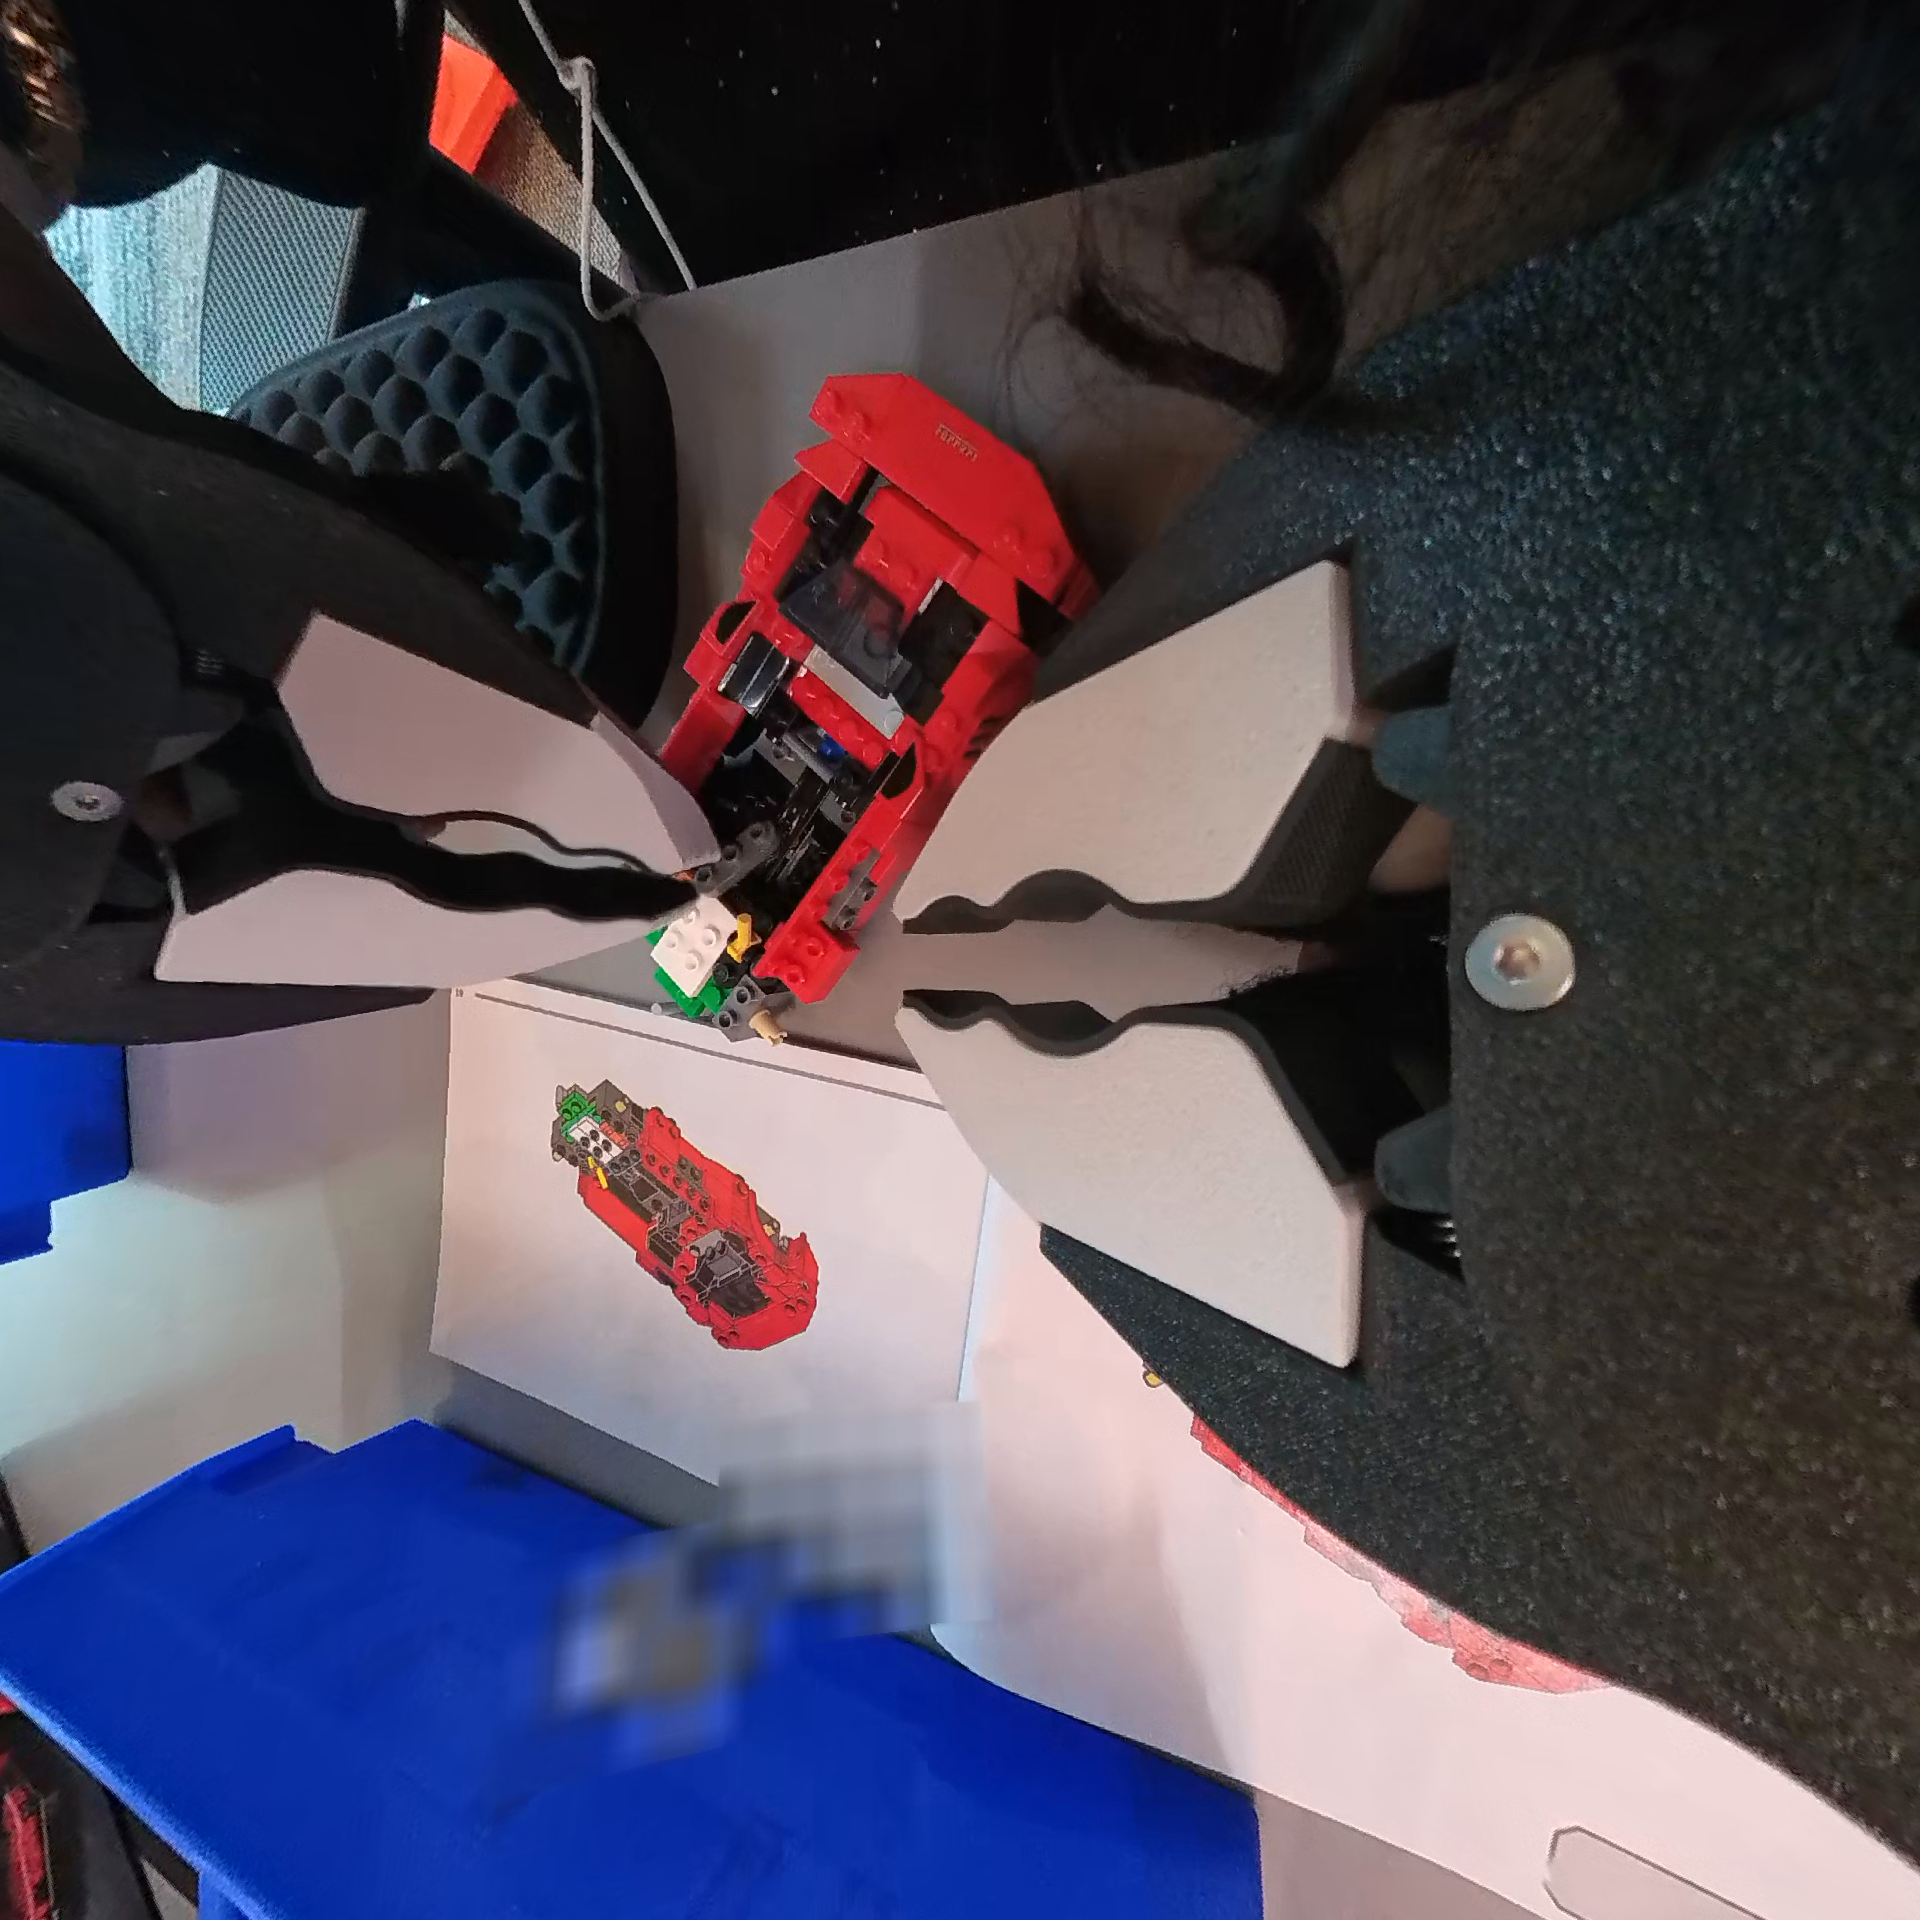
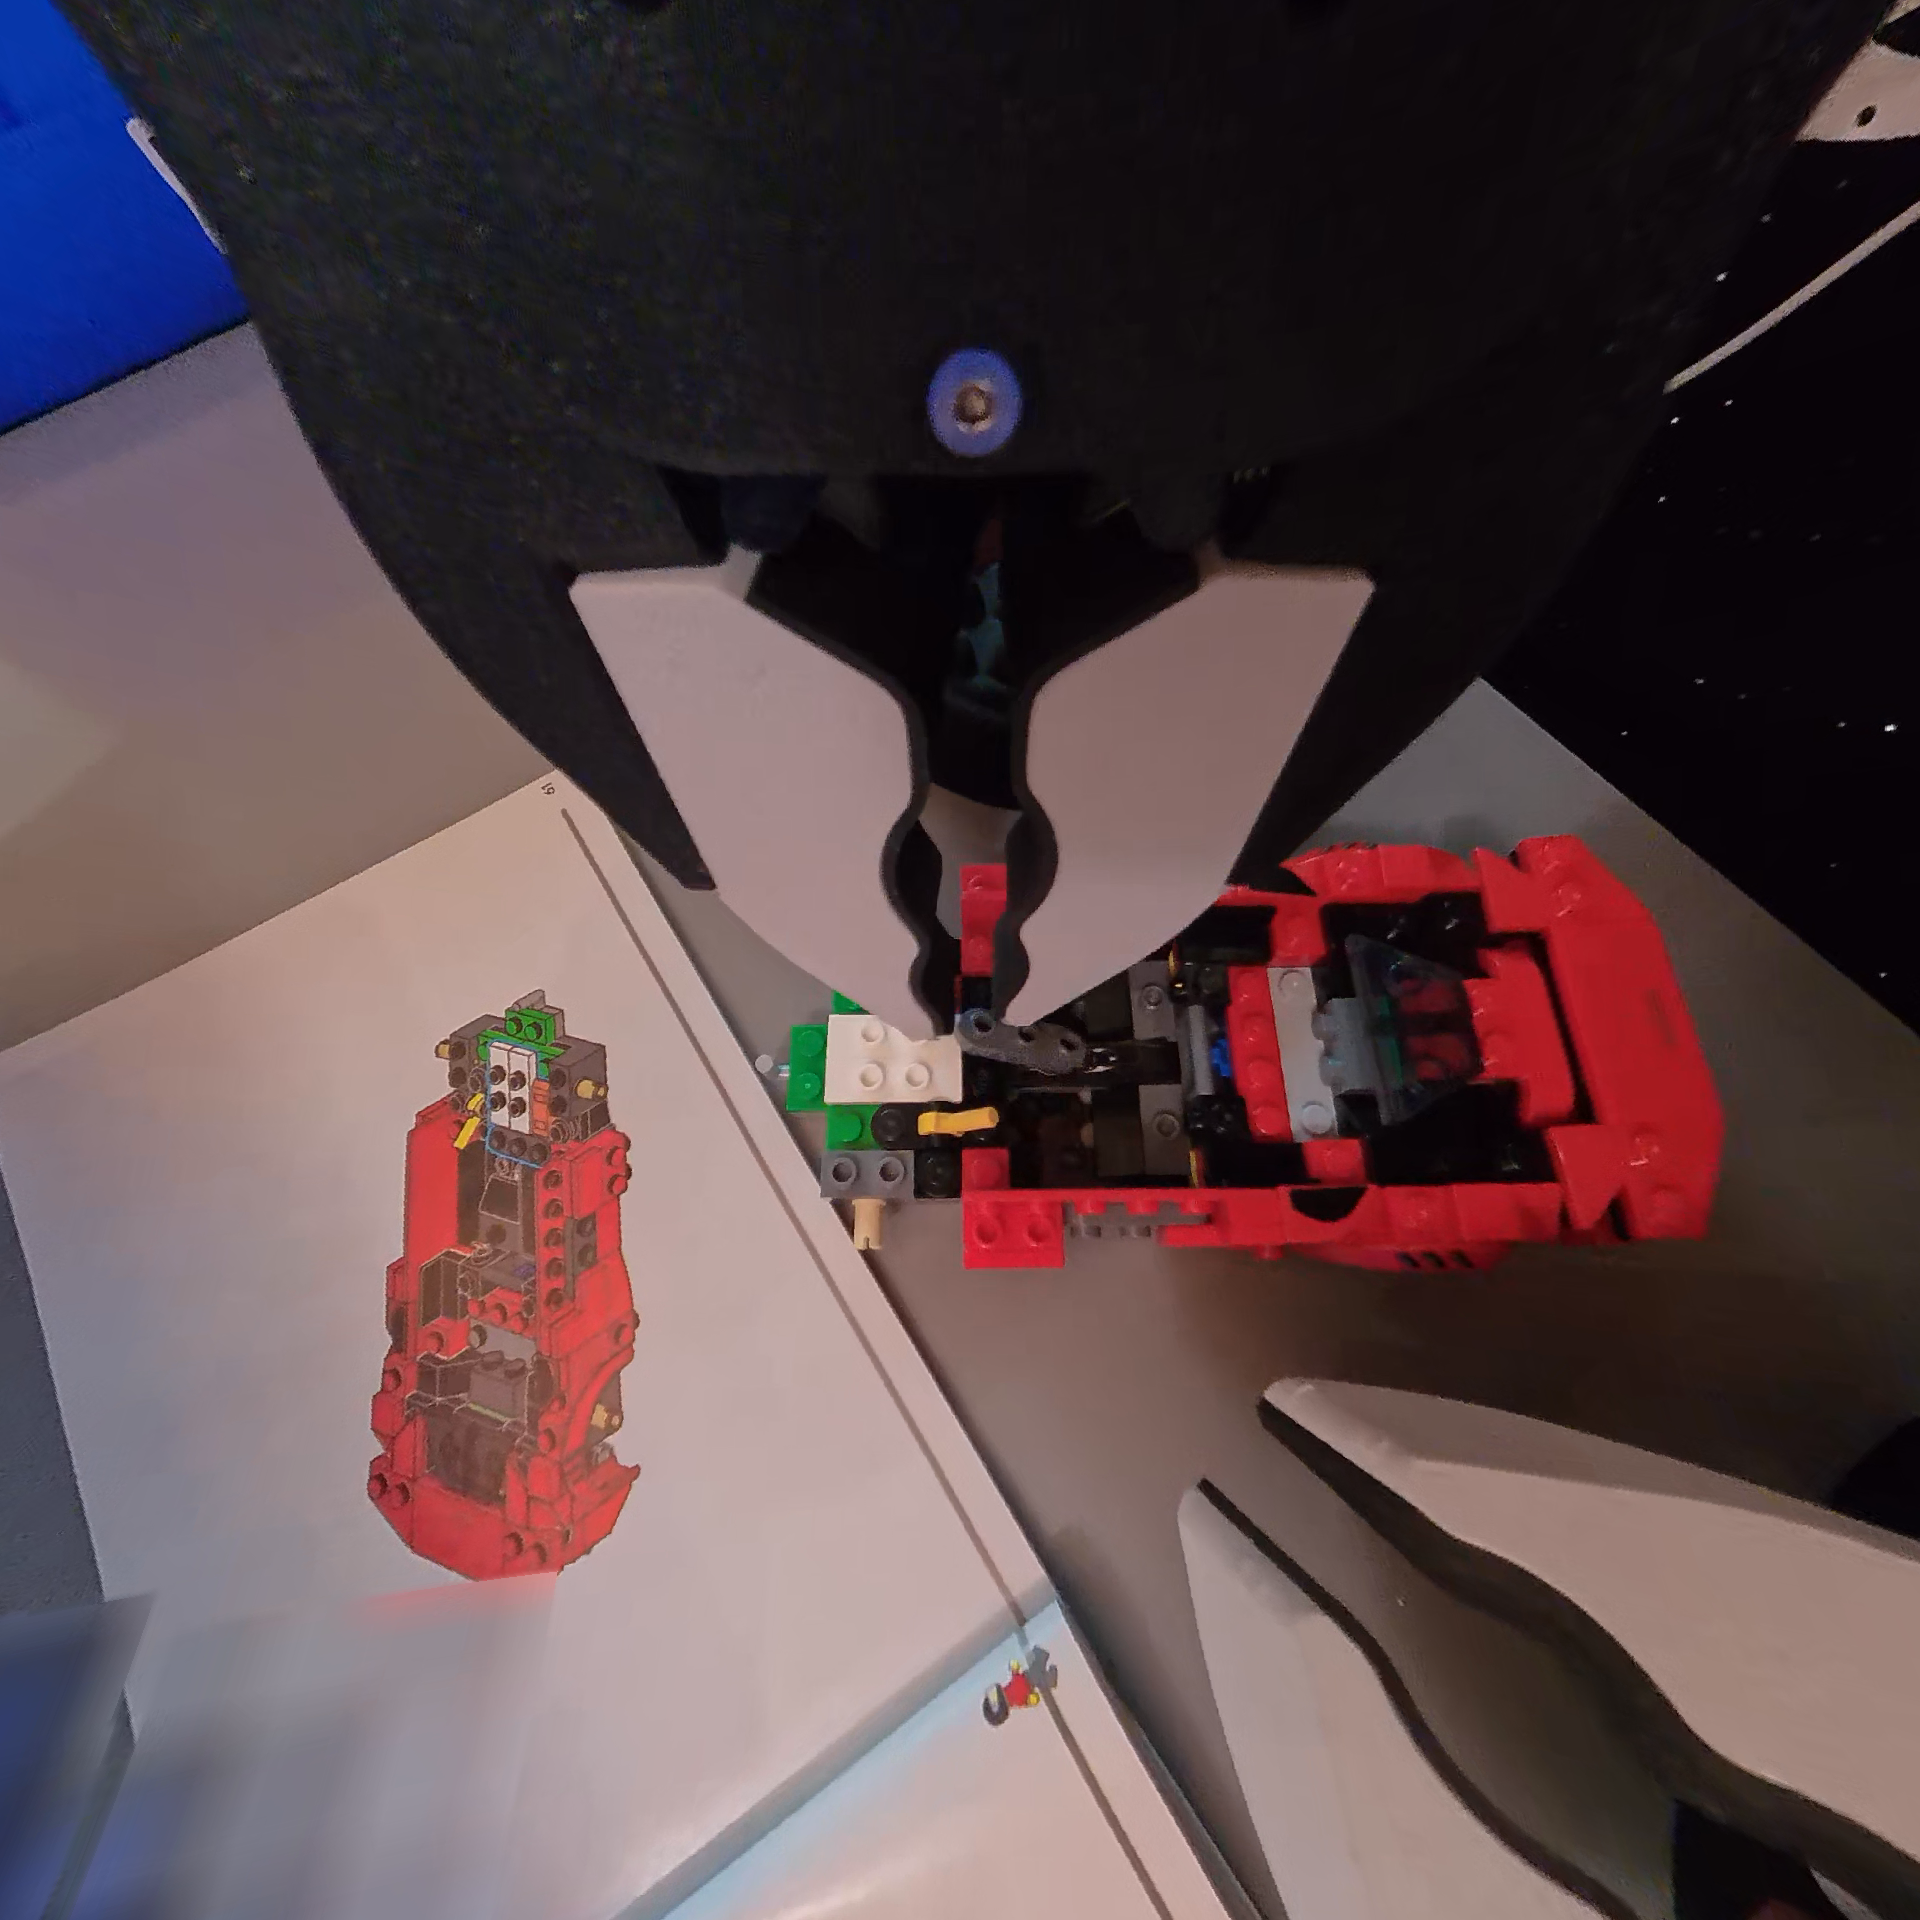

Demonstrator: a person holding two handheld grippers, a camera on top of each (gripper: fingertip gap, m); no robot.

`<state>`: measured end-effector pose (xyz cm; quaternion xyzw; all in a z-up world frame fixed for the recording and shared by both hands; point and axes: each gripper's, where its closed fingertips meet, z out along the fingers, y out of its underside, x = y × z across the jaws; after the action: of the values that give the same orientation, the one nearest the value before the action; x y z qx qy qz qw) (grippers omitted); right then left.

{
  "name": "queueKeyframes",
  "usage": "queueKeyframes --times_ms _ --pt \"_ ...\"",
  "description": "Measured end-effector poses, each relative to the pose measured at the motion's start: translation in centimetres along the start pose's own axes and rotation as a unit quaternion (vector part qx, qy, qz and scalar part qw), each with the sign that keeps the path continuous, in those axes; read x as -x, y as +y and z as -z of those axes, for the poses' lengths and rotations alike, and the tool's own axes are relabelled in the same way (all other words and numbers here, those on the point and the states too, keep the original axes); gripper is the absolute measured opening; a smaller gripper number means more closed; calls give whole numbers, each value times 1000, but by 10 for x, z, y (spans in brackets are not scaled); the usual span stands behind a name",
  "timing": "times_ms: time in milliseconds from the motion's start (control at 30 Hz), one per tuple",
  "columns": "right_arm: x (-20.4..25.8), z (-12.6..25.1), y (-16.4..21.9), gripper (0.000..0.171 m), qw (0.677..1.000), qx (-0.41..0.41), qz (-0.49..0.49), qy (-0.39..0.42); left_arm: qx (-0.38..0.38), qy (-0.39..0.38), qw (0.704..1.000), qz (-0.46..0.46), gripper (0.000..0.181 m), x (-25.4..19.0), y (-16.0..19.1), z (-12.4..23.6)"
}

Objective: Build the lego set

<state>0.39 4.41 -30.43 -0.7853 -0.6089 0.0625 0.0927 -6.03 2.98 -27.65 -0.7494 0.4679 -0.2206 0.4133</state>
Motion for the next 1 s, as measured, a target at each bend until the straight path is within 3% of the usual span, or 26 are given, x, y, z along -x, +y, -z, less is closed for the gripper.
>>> queueKeyframes --times_ms 800,900,1000 --pt "-13 6 -9 3 998 -35 52 18 0 2 1000 -3 10 -1 0 0" --pt "-16 15 -9 8 996 -55 58 -31 -1 1 1000 -1 10 -1 0 1" --pt "11 22 -7 12 985 -58 66 -150 -3 1 1000 3 10 0 -1 1"
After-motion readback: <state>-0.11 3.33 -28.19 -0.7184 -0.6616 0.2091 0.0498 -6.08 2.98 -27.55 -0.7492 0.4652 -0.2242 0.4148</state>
